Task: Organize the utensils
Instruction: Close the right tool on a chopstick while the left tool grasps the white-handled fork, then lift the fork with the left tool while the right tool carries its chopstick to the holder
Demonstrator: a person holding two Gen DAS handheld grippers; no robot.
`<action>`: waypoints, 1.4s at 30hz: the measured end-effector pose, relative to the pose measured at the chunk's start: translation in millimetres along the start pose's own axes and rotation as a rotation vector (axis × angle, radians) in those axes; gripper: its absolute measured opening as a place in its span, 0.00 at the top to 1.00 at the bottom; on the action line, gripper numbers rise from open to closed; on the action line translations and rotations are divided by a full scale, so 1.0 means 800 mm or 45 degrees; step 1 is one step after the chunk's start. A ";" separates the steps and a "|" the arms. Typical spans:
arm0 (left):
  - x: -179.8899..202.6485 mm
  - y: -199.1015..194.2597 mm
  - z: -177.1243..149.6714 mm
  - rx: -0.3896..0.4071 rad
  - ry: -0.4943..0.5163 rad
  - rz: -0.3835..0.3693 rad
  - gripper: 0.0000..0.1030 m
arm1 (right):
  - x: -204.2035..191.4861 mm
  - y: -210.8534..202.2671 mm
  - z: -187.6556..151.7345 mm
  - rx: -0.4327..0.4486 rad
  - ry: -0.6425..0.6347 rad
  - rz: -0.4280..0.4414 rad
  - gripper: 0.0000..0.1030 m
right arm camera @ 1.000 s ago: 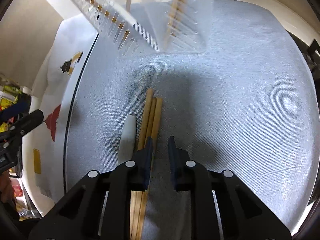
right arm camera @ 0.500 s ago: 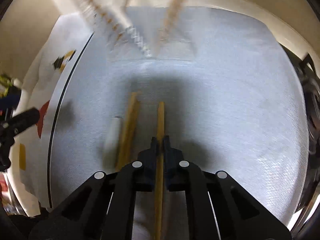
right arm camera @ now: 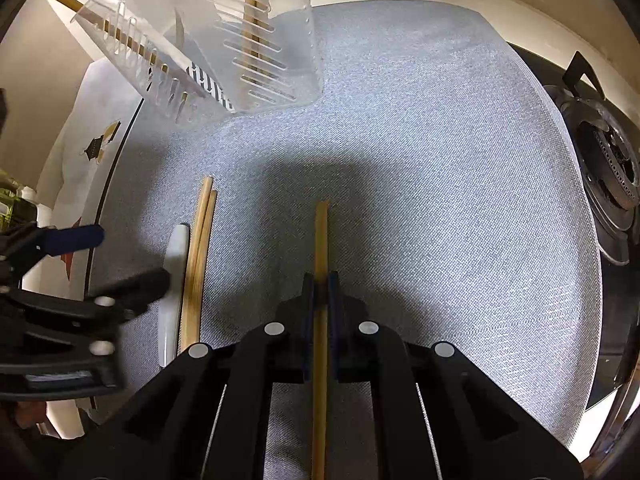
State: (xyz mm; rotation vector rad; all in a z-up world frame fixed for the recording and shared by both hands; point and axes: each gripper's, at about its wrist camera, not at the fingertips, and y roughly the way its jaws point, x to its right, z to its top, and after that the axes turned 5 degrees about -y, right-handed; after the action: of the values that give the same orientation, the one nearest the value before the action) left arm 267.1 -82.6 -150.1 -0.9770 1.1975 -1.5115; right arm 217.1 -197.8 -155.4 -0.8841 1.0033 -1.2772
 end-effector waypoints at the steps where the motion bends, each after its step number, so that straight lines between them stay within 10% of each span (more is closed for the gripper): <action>1: 0.000 0.006 -0.001 -0.023 -0.010 0.010 0.16 | 0.001 -0.001 -0.004 0.001 0.001 0.002 0.93; 17: -0.016 0.028 0.010 -0.085 -0.093 0.038 0.26 | -0.003 0.000 -0.001 -0.020 -0.043 -0.017 0.93; 21: 0.000 0.016 0.026 -0.033 -0.036 0.019 0.78 | -0.010 0.002 0.000 -0.015 -0.074 -0.030 0.93; 35: -0.047 -0.110 0.001 0.242 -0.068 -0.319 0.84 | -0.026 -0.065 0.014 0.179 -0.064 0.106 0.93; 42: -0.051 -0.169 -0.030 0.424 0.020 -0.337 0.85 | -0.032 -0.119 0.020 0.290 -0.113 0.139 0.93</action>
State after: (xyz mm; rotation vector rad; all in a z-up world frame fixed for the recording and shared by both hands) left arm 227.9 -26.9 -23.6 -0.9221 0.8119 -1.8583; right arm 199.8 -181.8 -57.9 -0.6954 0.8073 -1.2212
